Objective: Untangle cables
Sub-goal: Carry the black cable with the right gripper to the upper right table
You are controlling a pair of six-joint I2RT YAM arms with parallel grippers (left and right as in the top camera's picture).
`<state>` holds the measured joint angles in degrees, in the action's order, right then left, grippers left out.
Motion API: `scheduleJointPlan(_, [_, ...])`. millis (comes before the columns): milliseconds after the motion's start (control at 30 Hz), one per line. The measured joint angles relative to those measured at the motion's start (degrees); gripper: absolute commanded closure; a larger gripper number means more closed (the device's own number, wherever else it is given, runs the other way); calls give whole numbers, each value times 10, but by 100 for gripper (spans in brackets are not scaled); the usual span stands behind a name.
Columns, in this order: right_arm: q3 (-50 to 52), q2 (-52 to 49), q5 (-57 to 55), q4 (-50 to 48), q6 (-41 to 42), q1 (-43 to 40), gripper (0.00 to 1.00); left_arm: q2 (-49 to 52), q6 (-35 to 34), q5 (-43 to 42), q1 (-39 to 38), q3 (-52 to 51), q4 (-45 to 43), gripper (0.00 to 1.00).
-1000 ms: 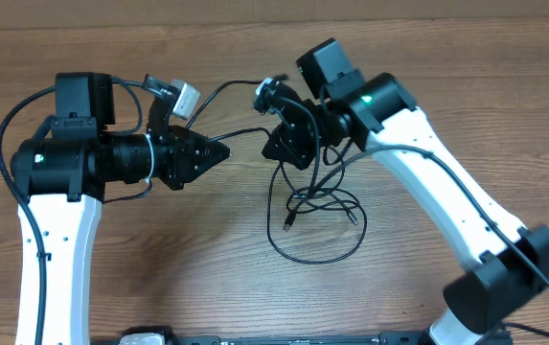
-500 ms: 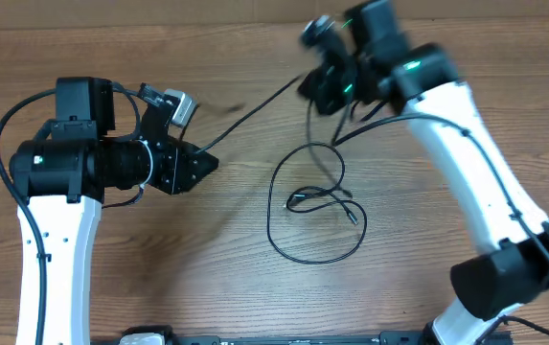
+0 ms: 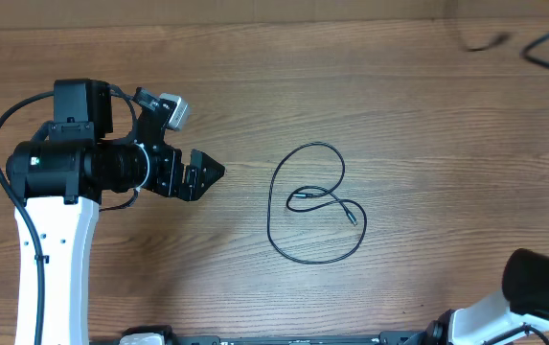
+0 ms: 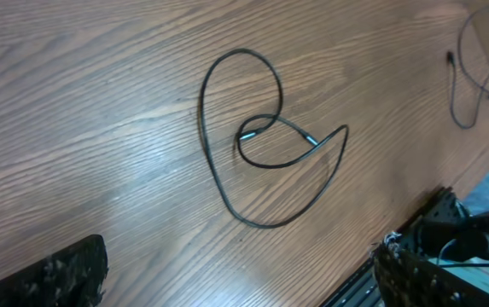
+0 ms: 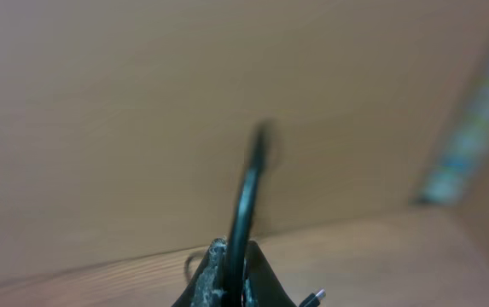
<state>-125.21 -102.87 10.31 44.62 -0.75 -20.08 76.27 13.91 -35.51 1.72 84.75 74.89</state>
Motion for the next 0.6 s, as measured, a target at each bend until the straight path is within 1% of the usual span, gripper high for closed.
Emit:
scheduleJointPlan(100, [-2,-34,-29,7,2,-44,96,0,0,7,0,0,3,1])
scheduleJointPlan(267, [-4,-137,-45,52,5,-89,96,0,0,10,0,0,3,1])
scheduleJointPlan(433, [3,-225,-1,63,6,-96,96,0,0,11,0,0,3,1])
scheduleJointPlan(600, [11,-238,44,16,8,-89,96,0,0,13,0,0,3,1])
